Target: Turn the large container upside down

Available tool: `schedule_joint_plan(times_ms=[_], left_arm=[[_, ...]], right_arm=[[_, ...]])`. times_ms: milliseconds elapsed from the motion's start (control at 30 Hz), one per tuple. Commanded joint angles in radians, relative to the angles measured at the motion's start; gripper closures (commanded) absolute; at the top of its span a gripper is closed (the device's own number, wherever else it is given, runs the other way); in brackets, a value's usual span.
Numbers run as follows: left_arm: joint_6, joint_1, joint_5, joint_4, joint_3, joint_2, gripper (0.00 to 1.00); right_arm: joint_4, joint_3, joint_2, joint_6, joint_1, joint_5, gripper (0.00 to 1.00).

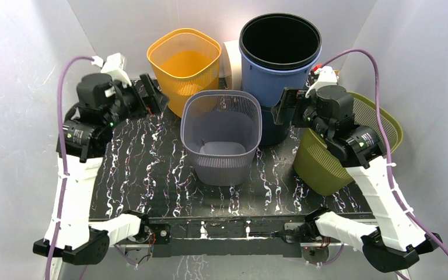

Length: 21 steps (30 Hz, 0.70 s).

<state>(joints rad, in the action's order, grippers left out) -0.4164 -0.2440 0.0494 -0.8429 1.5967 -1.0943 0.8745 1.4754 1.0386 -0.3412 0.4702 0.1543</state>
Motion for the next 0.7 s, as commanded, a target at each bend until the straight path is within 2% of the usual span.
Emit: schedule_joint_plan(times_ms=[0, 133, 300, 400, 567, 667], left_arm=[[0.035, 0.006, 0.211, -0.011, 0.199, -0.091, 0.02], [0.027, 0.002, 0.34, -0.077, 0.257, -0.169, 0.02], [0.045, -0.01, 0.235, -0.13, 0.194, -0.173, 0.06], [0.038, -0.021, 0.234, -0.133, 0.139, -0.171, 0.1], [-0.001, -0.047, 0.298, -0.068, 0.055, -0.158, 0.12], [-0.002, -0.048, 0.267, -0.048, 0.05, -0.14, 0.08]], right_arm=[[-0.096, -0.001, -0.024, 0.01, 0.001, 0.027, 0.02], [-0.125, 0.007, -0.028, 0.017, 0.002, -0.035, 0.02], [-0.17, -0.014, -0.019, 0.026, 0.002, -0.157, 0.04], [-0.166, -0.017, 0.015, 0.018, 0.001, -0.207, 0.03], [-0.127, -0.022, 0.091, -0.03, 0.003, -0.34, 0.16], [-0.099, -0.063, 0.11, -0.085, 0.005, -0.334, 0.21]])
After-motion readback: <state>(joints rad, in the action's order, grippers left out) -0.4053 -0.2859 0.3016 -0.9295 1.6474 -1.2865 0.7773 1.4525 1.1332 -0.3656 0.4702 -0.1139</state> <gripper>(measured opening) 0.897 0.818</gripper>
